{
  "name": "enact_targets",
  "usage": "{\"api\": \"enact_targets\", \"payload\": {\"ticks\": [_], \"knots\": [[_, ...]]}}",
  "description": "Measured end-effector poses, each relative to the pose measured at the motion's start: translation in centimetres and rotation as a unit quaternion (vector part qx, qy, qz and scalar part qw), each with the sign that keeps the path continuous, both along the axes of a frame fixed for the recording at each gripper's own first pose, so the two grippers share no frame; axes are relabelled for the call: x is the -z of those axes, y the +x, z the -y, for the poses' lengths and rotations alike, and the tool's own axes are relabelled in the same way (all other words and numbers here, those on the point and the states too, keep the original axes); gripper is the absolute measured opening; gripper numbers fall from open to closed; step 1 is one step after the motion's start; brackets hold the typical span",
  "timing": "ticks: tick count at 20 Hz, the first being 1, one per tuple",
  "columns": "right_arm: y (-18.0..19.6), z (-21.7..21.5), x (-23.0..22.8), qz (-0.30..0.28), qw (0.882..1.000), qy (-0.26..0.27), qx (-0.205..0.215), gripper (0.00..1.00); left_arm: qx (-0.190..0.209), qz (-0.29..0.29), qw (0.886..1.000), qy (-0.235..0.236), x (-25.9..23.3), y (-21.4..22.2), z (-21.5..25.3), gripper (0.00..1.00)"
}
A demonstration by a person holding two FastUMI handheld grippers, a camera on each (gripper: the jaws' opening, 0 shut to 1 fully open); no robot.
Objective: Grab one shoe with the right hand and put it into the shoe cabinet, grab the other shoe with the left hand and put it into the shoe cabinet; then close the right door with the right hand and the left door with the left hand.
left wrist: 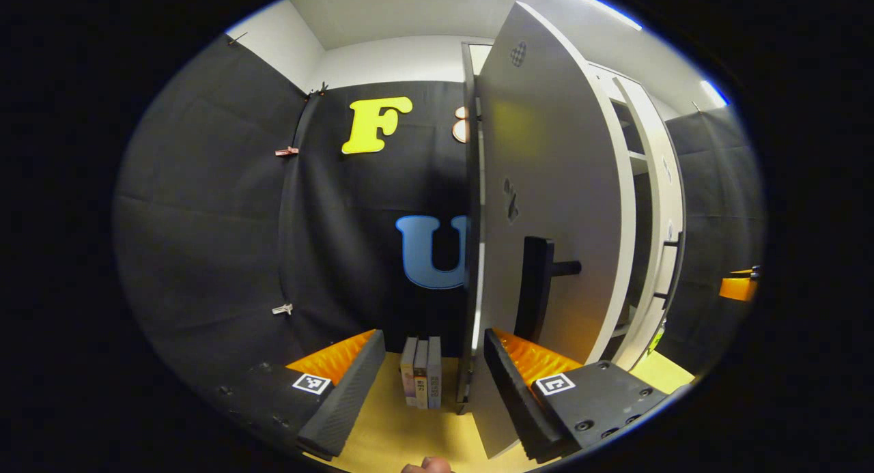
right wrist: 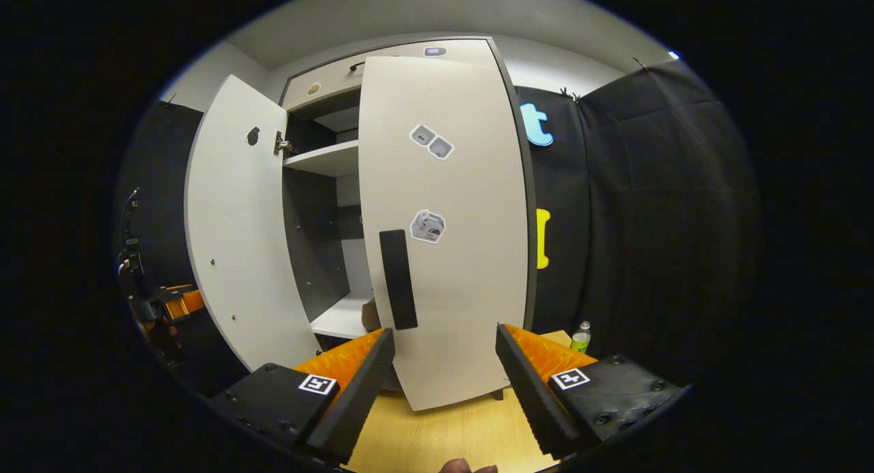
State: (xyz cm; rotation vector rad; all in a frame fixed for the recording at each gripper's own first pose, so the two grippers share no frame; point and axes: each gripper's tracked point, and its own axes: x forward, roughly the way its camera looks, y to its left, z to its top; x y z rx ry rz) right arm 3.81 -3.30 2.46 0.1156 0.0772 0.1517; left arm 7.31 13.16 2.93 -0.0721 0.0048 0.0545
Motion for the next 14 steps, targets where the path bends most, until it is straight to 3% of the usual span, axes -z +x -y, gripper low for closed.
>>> {"api": "enact_targets", "payload": {"ticks": [1, 2, 6, 7, 8, 9, 10, 14], "knots": [[0.1, 0.0, -0.1, -0.001, 1.0, 0.0, -0.003, 0.98, 0.004, 0.0, 1.0, -0.005, 0.1, 0.0, 1.0, 0.88], [0.1, -0.1, -0.2, 0.0, 1.0, 0.0, -0.007, 0.98, 0.008, 0.001, 1.0, -0.006, -0.1, 0.1, 1.7, 0.93], [0.3, -0.4, -0.2, -0.003, 1.0, 0.009, -0.019, 0.98, 0.041, -0.001, 0.999, 0.0, -0.4, 1.3, 5.9, 0.93], [0.4, -0.4, -0.3, -0.004, 1.0, 0.01, -0.022, 0.98, 0.047, -0.002, 0.999, -0.004, -0.4, 1.6, 6.8, 0.88], [0.6, -0.2, -0.4, -0.004, 1.0, 0.01, -0.023, 0.98, 0.054, -0.005, 0.998, -0.01, -0.4, 2.0, 7.8, 0.93], [0.5, -0.2, -0.5, -0.003, 1.0, 0.01, -0.024, 0.98, 0.061, -0.006, 0.998, -0.015, -0.4, 2.1, 8.9, 0.89], [0.6, 0.0, -0.6, -0.002, 1.0, 0.011, -0.024, 0.98, 0.07, -0.006, 0.997, -0.02, -0.5, 2.3, 9.8, 0.93], [0.4, 0.4, -1.0, 0.006, 1.0, 0.01, -0.023, 0.98, 0.073, -0.015, 0.997, -0.011, -0.2, 1.6, 11.7, 0.91]]}}
